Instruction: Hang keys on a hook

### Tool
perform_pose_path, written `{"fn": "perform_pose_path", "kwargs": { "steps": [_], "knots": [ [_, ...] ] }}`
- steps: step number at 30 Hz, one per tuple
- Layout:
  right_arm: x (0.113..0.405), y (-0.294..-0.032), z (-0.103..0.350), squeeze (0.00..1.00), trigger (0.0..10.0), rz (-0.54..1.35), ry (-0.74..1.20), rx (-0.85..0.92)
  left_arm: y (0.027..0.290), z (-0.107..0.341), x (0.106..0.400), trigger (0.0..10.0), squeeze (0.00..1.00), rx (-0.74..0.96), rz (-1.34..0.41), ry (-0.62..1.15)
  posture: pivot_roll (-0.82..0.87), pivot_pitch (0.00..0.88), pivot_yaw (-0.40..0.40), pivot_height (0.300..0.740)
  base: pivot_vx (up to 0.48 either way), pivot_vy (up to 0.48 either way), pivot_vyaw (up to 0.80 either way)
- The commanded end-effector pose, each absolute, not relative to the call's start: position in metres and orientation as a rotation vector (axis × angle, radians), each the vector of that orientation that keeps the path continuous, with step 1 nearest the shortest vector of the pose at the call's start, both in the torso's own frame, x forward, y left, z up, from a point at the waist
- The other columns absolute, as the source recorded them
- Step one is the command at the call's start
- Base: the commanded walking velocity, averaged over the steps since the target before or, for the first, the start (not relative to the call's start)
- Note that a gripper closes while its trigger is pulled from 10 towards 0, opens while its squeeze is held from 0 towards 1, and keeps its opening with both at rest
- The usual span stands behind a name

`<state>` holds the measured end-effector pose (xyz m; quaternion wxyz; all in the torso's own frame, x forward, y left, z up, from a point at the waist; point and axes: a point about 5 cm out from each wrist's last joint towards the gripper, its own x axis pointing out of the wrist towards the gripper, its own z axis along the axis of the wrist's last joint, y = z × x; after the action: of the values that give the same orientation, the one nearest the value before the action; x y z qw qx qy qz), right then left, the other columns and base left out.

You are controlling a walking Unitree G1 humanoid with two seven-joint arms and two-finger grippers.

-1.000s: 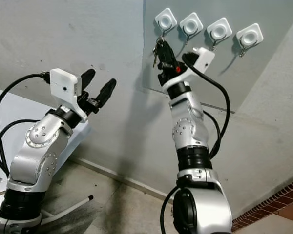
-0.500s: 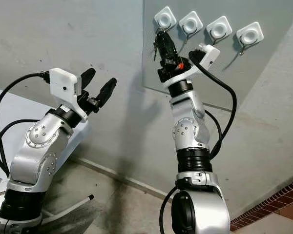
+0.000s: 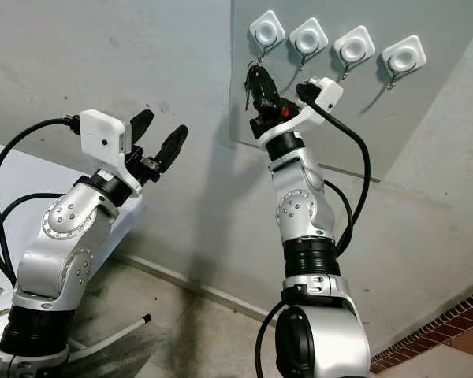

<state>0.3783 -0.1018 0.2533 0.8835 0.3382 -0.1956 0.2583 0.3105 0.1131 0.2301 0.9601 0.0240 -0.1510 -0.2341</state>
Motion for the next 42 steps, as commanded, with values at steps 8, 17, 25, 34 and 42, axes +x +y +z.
{"fn": "perform_pose_path", "kwargs": {
  "steps": [8, 17, 25, 34, 42],
  "knots": [
    [0.381, -0.102, 0.268, 0.0, 10.0, 0.541, -0.453, 0.707, 0.113, 0.236, 0.309, 10.0, 0.0, 0.061, -0.472, -0.324, -0.06, 0.052, -0.02, 0.74, 0.0, 0.0, 0.0],
    [0.384, -0.104, 0.268, 0.0, 10.0, 0.514, -0.435, 0.742, 0.113, 0.236, 0.31, 10.0, 0.0, 0.064, -0.471, -0.326, -0.06, 0.056, -0.019, 0.74, 0.0, 0.0, 0.0],
    [0.388, -0.105, 0.266, 0.0, 10.0, 0.485, -0.401, 0.776, 0.114, 0.237, 0.31, 10.0, 0.0, 0.063, -0.468, -0.328, -0.06, 0.058, -0.017, 0.74, 0.0, 0.0, 0.0],
    [0.392, -0.106, 0.261, 0.0, 10.0, 0.458, -0.344, 0.808, 0.114, 0.238, 0.31, 10.0, 0.0, 0.064, -0.467, -0.332, -0.06, 0.062, -0.019, 0.74, 0.0, 0.0, 0.0],
    [0.388, -0.105, 0.257, 1.0, 10.0, 0.5, -0.365, 0.819, 0.114, 0.238, 0.309, 10.0, 0.0, 0.063, -0.46, -0.331, -0.06, 0.062, -0.018, 0.74, 0.0, 0.0, 0.0]
  ]
}}
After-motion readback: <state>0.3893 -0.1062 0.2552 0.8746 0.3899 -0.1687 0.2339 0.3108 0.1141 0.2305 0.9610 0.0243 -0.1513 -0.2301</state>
